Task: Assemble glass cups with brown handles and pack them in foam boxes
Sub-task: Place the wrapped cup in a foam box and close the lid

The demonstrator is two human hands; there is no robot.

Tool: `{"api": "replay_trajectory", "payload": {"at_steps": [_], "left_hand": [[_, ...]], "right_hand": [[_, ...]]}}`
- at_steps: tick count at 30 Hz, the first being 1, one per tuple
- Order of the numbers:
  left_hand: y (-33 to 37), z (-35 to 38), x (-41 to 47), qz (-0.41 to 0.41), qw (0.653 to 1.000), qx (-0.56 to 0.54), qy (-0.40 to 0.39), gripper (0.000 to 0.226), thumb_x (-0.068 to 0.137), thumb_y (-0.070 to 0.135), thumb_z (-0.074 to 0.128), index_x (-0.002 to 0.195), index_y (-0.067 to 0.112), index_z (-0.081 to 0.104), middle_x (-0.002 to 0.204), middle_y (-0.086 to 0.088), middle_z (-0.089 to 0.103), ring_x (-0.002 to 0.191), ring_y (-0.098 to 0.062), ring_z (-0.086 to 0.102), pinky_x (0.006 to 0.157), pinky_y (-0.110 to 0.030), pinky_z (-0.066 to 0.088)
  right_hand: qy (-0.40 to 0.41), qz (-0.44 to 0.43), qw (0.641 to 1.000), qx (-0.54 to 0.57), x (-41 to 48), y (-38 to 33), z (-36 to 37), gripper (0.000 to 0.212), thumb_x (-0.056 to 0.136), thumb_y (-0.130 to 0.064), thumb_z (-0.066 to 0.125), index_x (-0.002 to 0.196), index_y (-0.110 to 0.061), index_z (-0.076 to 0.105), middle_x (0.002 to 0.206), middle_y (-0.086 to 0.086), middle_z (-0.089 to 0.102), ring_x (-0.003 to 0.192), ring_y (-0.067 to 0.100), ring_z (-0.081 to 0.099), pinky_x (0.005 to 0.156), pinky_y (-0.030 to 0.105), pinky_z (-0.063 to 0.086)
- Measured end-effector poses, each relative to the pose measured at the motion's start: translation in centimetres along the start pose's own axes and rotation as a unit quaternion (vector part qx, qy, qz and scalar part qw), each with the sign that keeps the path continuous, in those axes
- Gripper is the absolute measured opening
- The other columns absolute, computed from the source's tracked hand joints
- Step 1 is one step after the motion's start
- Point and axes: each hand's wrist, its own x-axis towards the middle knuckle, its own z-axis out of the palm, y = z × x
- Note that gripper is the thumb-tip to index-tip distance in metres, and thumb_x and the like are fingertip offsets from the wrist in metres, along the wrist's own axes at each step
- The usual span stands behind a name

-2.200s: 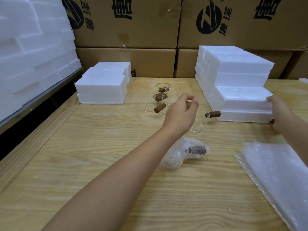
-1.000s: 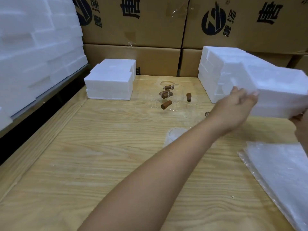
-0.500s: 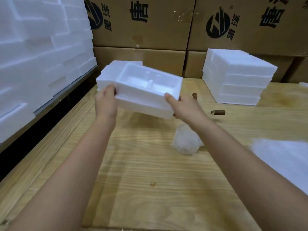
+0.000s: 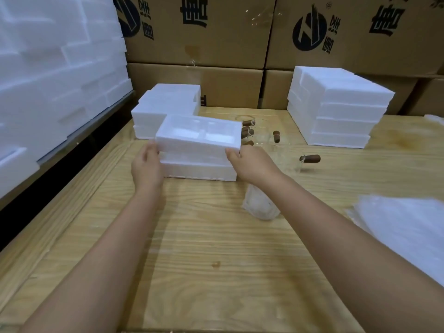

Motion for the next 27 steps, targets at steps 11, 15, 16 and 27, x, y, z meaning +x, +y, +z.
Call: {"api": "replay_trajectory", "payload": {"at_steps": [11,15,16,27], "left_hand": [[1.6,-5.4,1.8,0.041,0.970,-0.229,-0.075,0.056,0.093,0.040,0.053,0.039,0.024,0.045,0.041,0.010,0.042,0.046,-0.009,0.040,0.055,-0.023,0.038],[-0.1,-6.8,1.6,-0.038,0.957,-0.170,-0.231,0.045,0.087,0.036,0.058,0.050,0.012,0.047,0.051,-0.005,0.044,0.049,-0.019,0.043,0.056,-0.024,0.041],[-0.4,-6.9,1.4,-0.046,0.963,-0.130,-0.232,0.041,0.082,0.036,0.064,0.054,0.008,0.051,0.055,-0.006,0.047,0.051,-0.021,0.046,0.057,-0.023,0.043],[-1.1,-5.7,0.4,0.068,0.949,0.121,-0.284,0.019,0.085,0.006,0.069,0.094,0.022,0.071,0.050,-0.008,0.042,0.039,-0.012,0.038,0.041,-0.015,0.034]], "right_hand": [[0.123,-0.203,0.940,-0.244,-7.8,0.5,0.1,0.055,0.094,-0.050,0.041,0.103,-0.005,0.071,0.127,0.011,0.059,0.122,0.028,0.050,0.113,0.044,0.020],[0.164,-0.247,0.922,-0.250,-9.6,1.9,1.8,0.038,0.082,-0.040,0.066,0.074,-0.004,0.072,0.114,0.016,0.066,0.111,0.031,0.061,0.105,0.057,0.036],[0.156,-0.248,0.921,-0.258,-9.9,2.3,2.1,0.035,0.080,-0.040,0.068,0.074,-0.006,0.072,0.115,0.015,0.066,0.112,0.031,0.060,0.105,0.058,0.035],[0.162,-0.105,0.966,-0.174,-9.5,6.6,0.6,0.066,0.084,-0.056,0.033,0.130,-0.015,0.055,0.141,0.009,0.047,0.133,0.029,0.041,0.113,0.055,0.018]]}}
